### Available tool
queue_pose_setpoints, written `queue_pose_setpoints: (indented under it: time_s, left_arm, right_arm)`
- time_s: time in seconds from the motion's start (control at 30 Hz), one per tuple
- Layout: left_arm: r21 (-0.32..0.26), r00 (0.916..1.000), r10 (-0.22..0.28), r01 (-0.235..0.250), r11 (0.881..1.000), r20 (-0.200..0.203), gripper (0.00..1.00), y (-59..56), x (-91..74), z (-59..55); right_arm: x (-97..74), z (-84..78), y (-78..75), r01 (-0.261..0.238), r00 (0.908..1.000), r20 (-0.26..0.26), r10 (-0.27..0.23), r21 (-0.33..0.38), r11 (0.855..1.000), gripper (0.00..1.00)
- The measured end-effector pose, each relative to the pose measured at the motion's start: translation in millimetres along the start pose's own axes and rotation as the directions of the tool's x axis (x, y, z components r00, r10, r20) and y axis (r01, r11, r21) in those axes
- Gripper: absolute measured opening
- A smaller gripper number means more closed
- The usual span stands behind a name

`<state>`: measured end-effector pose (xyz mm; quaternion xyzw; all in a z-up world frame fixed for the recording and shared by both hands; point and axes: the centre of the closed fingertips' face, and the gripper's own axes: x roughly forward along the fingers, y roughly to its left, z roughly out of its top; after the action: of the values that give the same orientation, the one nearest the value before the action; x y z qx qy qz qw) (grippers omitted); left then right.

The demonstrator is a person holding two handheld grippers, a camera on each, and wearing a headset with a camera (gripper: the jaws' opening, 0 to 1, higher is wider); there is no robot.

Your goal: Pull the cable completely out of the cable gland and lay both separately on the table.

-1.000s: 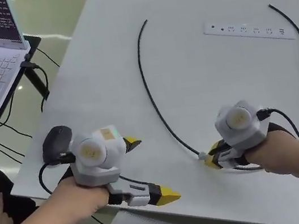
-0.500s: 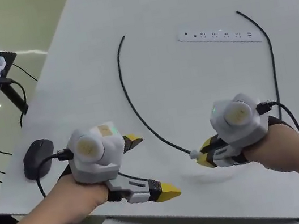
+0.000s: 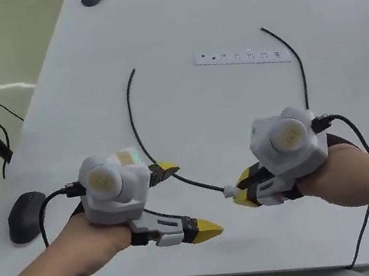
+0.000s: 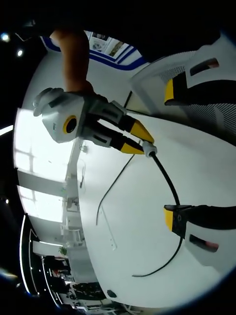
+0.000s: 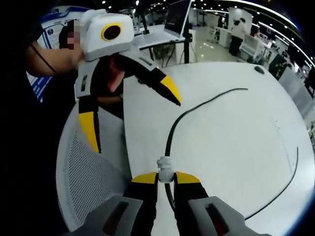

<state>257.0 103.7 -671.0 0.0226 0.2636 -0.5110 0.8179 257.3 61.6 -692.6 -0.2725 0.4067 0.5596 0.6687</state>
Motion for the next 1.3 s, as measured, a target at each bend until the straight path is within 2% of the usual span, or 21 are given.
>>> queue_pose_setpoints:
  time_s: [0.17,0.33,0.5,0.7,1.03,1.3]
  left_arm:
    - [0.027,0.9991,-0.039,0.039,0.999,0.013,0.73,-3.9,5.2,5.7]
    - [0.034,0.9976,-0.066,0.066,0.997,0.018,0.71,-8.5,13.8,10.2]
    - [0.043,0.9960,-0.089,0.089,0.995,0.004,0.65,-13.4,22.9,8.4]
    - [0.073,0.9914,-0.130,0.129,0.989,0.014,0.54,-21.0,29.6,8.9]
    - [0.068,0.9858,-0.165,0.162,0.984,0.033,0.42,-25.3,36.2,13.4]
    - [0.067,0.9815,-0.191,0.189,0.980,0.017,0.28,-29.0,36.8,10.9]
  right_arm:
    - [-8.9,3.0,4.3,-0.016,0.9998,-0.012,0.016,-0.051,0.999,0.06]
    - [-14.3,2.7,8.6,-0.039,0.9988,-0.032,0.036,-0.104,0.994,0.06]
    - [-17.8,0.3,12.9,-0.051,0.9973,-0.061,0.041,-0.159,0.986,0.06]
    - [-18.9,-0.3,17.3,-0.067,0.9959,-0.074,0.052,-0.216,0.974,0.06]
    - [-16.9,-0.2,19.5,-0.076,0.9949,-0.084,0.057,-0.249,0.966,0.06]
    - [-12.0,2.0,20.4,-0.090,0.9940,-0.086,0.069,-0.271,0.958,0.06]
